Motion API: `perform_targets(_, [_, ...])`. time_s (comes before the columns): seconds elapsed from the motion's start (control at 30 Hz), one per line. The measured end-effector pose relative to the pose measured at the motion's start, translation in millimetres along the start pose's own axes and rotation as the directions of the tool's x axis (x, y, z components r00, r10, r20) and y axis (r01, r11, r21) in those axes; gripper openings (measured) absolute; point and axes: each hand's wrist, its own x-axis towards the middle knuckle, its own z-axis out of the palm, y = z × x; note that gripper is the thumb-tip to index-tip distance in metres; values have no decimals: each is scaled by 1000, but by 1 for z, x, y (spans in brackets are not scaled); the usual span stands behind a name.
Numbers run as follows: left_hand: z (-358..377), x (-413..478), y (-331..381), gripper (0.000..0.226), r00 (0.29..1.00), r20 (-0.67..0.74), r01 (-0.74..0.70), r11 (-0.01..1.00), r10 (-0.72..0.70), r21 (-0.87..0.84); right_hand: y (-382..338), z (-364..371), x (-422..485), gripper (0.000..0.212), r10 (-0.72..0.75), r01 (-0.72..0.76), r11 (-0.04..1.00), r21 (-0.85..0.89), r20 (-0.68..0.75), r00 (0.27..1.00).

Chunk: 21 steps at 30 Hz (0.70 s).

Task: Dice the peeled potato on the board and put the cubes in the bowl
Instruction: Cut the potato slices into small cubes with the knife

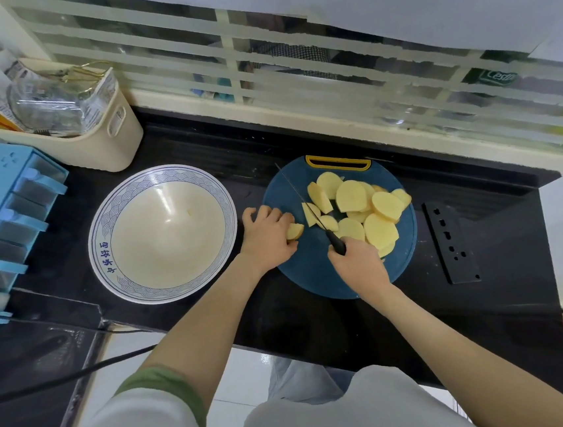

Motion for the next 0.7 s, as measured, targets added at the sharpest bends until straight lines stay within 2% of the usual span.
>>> perform_targets(0.17, [-9,18,15,51,993,-86,75,988,-86,-132,0,-8,1,26,21,-18,997,80,-43,999])
perform_targets(0.23, [-15,31,23,52,999,-6,53,989,-54,-139,1,-15,3,28,30,-20,992,123,-79,996])
perform_targets(0.37, [-23,54,31,44,980,196,-18,1000,19,-6,3,-28,8,32,76,-48,981,187,-147,986])
perform_targets(0.53, [-25,64,31,59,962,272,22,999,-33,46,9,-35,9,30,100,-69,981,181,-168,981])
perform_targets(0.63, [-24,63,35,48,974,224,43,999,-42,-2,11,-34,10,30,106,-77,982,173,-163,981])
perform_targets(0.7, [-22,59,36,28,987,155,57,995,-44,-85,9,-33,11,29,107,-78,982,174,-163,981])
